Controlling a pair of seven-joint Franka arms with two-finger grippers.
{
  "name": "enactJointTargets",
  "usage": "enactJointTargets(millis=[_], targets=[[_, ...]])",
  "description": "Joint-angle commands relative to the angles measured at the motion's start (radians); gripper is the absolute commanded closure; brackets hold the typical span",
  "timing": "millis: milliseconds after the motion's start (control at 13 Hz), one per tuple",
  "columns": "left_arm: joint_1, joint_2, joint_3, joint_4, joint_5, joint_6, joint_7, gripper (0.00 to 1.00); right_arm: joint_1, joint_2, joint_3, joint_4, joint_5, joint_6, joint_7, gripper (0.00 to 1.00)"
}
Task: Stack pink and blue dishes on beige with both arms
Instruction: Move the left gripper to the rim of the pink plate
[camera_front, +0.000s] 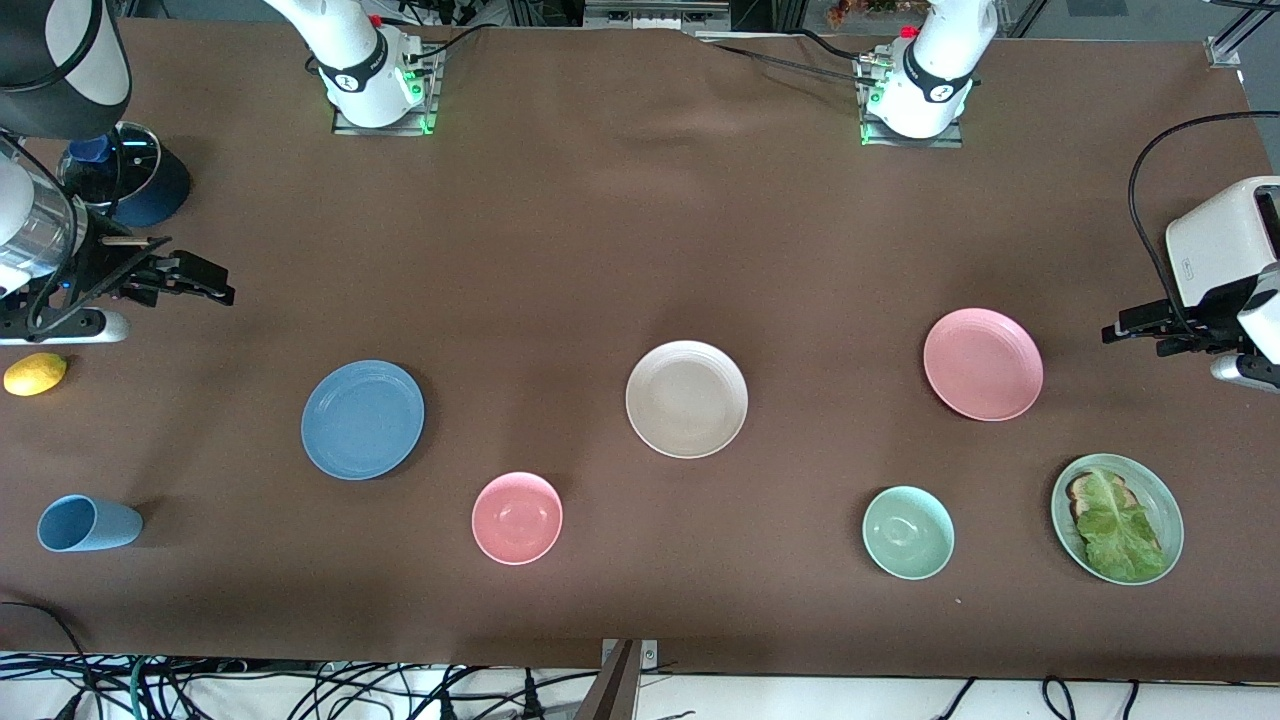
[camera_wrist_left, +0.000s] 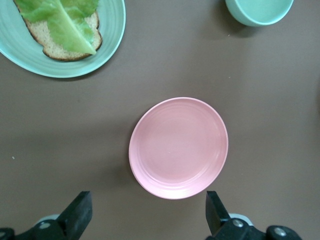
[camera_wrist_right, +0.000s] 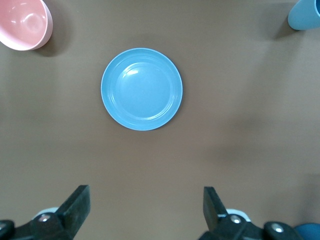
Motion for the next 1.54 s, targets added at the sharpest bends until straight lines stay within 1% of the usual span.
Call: enactJointTargets(millis=[0,154,462,538,1000,1154,1462], targets=[[0.037,0.044,-0.006,-0.015,-0.075,0.057,0.112,0.00,0.008,0.001,-0.011,0.008,0.014,-0.002,-0.016,0.00],[0.046,0.064,-0.004,-0.025,-0.097,0.088,0.141,0.00,0.008,0.001,-0.011,0.008,0.014,-0.002,-0.016,0.00],[0.048,0.066,-0.003,-0.122,-0.190,0.227,0.227,0.00,0.008,0.000,-0.011,0.008,0.014,-0.002,-0.016,0.00],[0.048,0.067,-0.003,-0.133,-0.198,0.240,0.235,0.00,0.008,0.000,-0.011,0.008,0.014,-0.002,-0.016,0.00],[0.054,0.127,-0.003,-0.153,-0.250,0.300,0.239,0.00,0.008,0.000,-0.011,0.008,0.014,-0.002,-0.018,0.00],[0.055,0.152,-0.003,-0.157,-0.250,0.342,0.241,0.00,0.008,0.001,-0.011,0.008,0.015,-0.002,-0.018,0.00],[0.045,0.198,-0.003,-0.160,-0.322,0.398,0.281,0.00,0.008,0.000,-0.011,0.008,0.014,-0.004,-0.016,0.00]])
